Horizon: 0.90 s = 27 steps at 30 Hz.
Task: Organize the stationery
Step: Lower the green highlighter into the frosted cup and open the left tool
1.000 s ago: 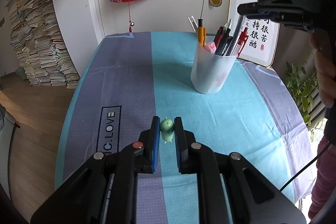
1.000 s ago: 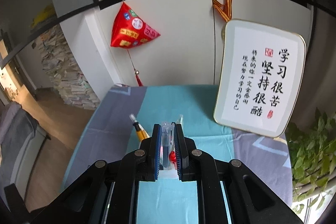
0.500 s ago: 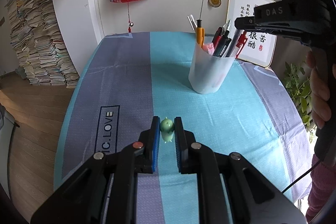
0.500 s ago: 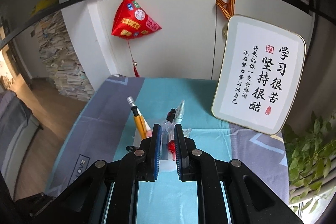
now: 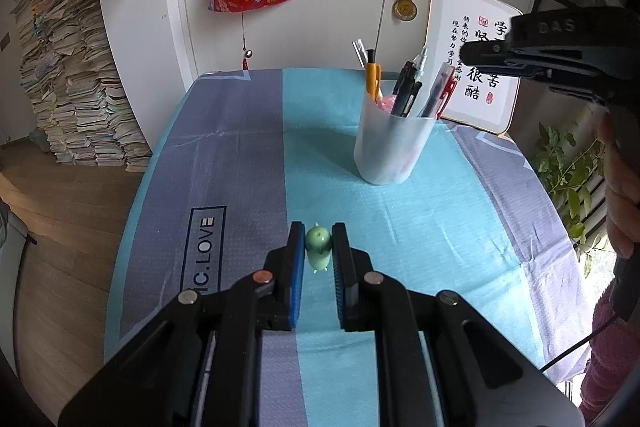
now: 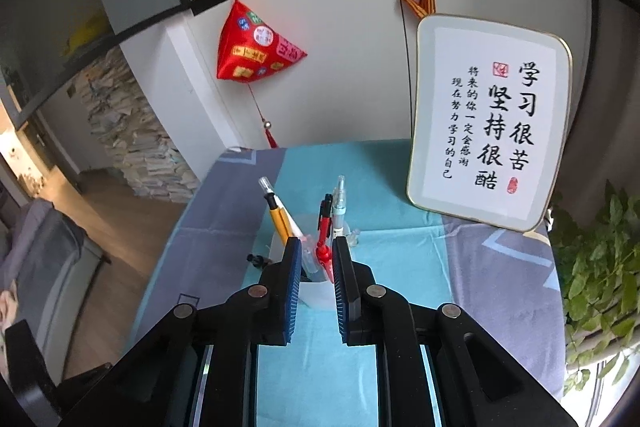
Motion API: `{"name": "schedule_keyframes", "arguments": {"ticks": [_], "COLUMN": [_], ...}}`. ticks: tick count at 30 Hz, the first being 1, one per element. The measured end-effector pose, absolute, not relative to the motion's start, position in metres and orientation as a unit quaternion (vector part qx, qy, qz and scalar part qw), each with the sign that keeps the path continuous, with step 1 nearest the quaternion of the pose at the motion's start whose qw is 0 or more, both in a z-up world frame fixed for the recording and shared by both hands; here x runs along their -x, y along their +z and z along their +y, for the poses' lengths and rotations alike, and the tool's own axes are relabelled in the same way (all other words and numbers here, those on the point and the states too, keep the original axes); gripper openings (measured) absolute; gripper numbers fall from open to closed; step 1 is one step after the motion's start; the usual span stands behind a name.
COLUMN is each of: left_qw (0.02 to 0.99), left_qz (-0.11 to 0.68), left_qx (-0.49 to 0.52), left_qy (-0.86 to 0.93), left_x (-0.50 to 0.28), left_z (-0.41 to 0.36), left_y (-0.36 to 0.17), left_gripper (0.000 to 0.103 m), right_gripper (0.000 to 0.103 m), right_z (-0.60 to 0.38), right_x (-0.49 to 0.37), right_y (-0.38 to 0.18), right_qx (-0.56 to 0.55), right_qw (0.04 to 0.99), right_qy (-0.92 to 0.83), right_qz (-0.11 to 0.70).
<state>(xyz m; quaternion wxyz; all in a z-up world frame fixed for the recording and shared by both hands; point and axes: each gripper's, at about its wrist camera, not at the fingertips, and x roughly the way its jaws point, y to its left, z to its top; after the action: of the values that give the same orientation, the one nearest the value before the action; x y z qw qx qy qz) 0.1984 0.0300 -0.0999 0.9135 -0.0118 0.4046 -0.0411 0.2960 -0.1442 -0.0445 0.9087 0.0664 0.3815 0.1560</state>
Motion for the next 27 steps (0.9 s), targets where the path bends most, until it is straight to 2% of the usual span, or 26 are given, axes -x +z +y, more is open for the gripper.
{"name": "schedule_keyframes", "arguments": {"ticks": [6,11,27], "left_qw": [0.916,0.92,0.94], "left_qz": [0.399,0.388,0.337], "left_qx": [0.006,0.003,-0.012], "left_qy": [-0.045,-0.051,-0.058], "left_x": [-0.199,-0.204,-0.252], "left_z": [0.024,0.014,-0.019], "left_y": [-0.092,-0.079,-0.02], "left_gripper": [0.012,0.012,0.012], "right_gripper": [0.017,0.031,0.032], "right_z": [-0.164,-0.184,-0.238], "right_x": [-0.278,-0.262,-0.249], "right_y": [-0.046,-0.055,-0.11], "right_qx": [-0.085,-0.095,-0.142], "right_qw": [0.908,0.908,0.883], "right_qy": [0.154,0.142,0.113], "right_qz": [0.379,0.382,0.433]}}
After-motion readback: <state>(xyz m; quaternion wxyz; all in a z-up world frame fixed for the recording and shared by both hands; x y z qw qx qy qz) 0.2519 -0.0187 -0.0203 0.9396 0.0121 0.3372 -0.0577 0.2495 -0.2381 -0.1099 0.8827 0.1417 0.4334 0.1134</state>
